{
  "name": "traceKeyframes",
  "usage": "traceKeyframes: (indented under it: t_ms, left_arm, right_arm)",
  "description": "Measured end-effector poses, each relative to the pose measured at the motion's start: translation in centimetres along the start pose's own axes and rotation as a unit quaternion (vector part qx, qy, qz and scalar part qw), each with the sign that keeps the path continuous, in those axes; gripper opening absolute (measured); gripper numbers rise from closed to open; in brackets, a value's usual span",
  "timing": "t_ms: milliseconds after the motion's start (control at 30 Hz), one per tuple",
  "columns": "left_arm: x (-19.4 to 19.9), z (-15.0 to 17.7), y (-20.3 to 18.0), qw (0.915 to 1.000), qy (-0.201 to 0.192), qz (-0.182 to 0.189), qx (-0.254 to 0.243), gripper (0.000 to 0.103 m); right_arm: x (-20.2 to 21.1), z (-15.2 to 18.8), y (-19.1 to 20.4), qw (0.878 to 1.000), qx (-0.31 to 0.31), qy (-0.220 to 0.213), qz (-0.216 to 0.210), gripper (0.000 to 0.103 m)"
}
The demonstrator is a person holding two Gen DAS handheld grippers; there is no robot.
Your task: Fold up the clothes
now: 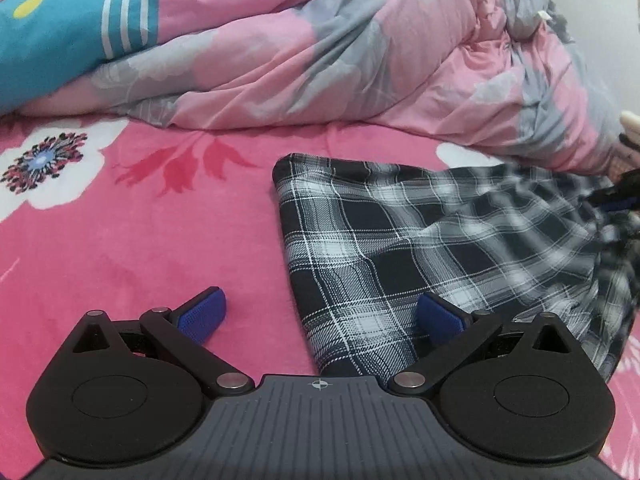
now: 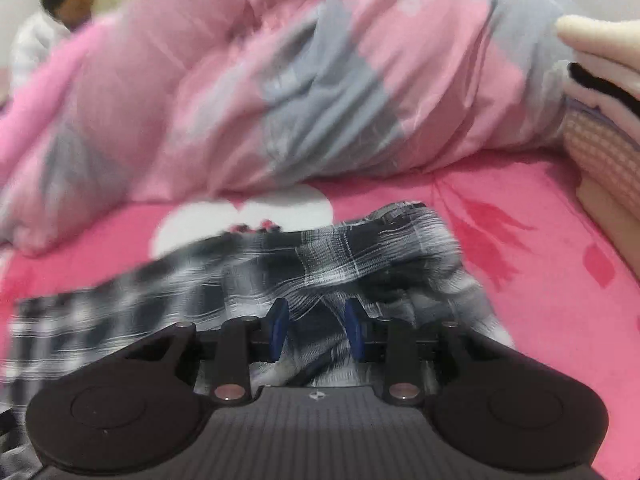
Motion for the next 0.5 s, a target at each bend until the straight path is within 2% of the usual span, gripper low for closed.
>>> traceKeyframes:
  t_ms: [33,100,167,300,367,500]
  left_arm:
    - [0.0,0.1,0.0,1.0,0.0,-0.001,-0.002,0.103]
    - [0.0,0.1,-0.1,1.0,0.001,-0.003,-0.004,0.103]
    - [0.1,0.1,0.0,1.0,0.0,0.0,0.0,0.103]
    - [0.2,0.1,0.0,1.0,-0.001,0.0,0.0,0.103]
    - [0.2,0.1,0.1,1.0,-0.001,0.0,-0.001,0.103]
    - [0.3,0.1,0.0,1.0,-0.002,0.003,0.002,0.103]
  right_arm:
    - [1.2,0.9,0.2,1.0,0.021,0.006,-0.016,0.033]
    - [1.9,3.1,0.4,0.996,0.082,0.029,-0.017,0.033]
    - [1.5,5.6,-0.5,0.987,0.143,0.065,0.017,0.033]
    - [3.9,6.5,-3.4,0.985,0.141,0.087,0.049,0.033]
    - [4.8,6.0,-3.7,0.985,0.14,0.084,0.055,0.032]
    - [4.4,3.9,-1.2,0.985,0.162,0.04,0.041,0.032]
Point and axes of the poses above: each gripper's, at about its wrist camera, not at the fingertips, and x roughly against the way its jaws point, y to its left, z to its underside, the point moved 9 cm from there along -x, roughly the way its jaws point, and after that the axes turned 7 degrees about -x, right-handed, at the moved point
